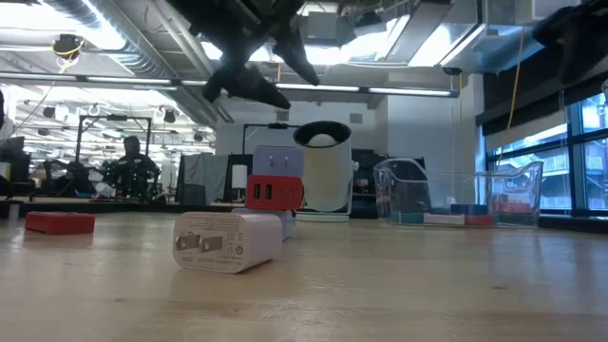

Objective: Pick & Place Office items
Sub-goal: Put the top light blue charger adapter into the bottom transparent bin

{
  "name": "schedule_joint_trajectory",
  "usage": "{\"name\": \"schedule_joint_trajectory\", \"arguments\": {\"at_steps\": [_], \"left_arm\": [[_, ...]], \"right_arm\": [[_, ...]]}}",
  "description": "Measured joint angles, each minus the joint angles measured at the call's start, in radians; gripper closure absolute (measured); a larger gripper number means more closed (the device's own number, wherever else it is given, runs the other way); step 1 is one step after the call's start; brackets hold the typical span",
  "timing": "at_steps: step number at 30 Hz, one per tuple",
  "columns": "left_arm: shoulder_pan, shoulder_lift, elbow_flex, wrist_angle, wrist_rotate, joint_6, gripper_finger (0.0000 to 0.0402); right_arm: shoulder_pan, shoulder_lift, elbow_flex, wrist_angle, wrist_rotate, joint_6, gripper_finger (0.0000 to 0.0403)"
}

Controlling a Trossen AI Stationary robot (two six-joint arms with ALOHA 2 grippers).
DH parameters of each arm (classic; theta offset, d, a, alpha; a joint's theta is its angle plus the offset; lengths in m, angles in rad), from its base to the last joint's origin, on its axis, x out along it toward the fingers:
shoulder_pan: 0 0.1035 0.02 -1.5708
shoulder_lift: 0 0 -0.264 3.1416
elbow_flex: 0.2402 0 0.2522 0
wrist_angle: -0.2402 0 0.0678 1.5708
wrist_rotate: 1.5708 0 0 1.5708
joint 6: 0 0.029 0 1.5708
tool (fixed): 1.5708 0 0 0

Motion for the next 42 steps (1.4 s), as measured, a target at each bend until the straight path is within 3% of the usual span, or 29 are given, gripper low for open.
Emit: {"name": "schedule_joint_trajectory", "arguments": {"at_steps": [5, 10, 15, 22, 26, 32, 36, 42], "left_arm": [[-0.025, 0.000, 0.017, -0.023, -0.161, 0.009, 0.0146], [-0.015, 0.000, 0.065, -0.041, -0.129, 0.012, 0.0146], [0.005, 0.001, 0.065, 0.055, -0.070, 0.012, 0.0146], [0.046, 0.001, 0.065, 0.100, -0.093, 0.020, 0.0146], [0.055, 0.001, 0.065, 0.100, -0.022, 0.027, 0.0146], [0.054, 0.001, 0.065, 0.100, 0.212, 0.073, 0.0144], [0.055, 0.001, 0.065, 0.100, 0.307, 0.206, 0.0131], [0.048, 0.001, 0.066, 0.100, 0.296, 0.591, 0.0119]], "right_arm": [[-0.089, -0.056, 0.000, -0.082, 0.097, -0.155, 0.0168], [-0.196, -0.106, 0.000, -0.110, 0.155, -0.258, 0.0168], [-0.318, -0.137, 0.000, -0.084, 0.198, -0.376, 0.0168], [-0.466, -0.138, 0.000, 0.193, 0.250, -0.437, 0.0168], [-0.521, -0.123, 0.000, 0.353, 0.249, -0.434, 0.0168], [-0.578, -0.113, 0.000, 0.429, 0.191, -0.377, 0.0161], [-0.608, -0.113, 0.000, 0.429, 0.129, -0.301, 0.0142], [-0.626, -0.113, 0.000, 0.429, 0.122, -0.137, 0.0115]]}}
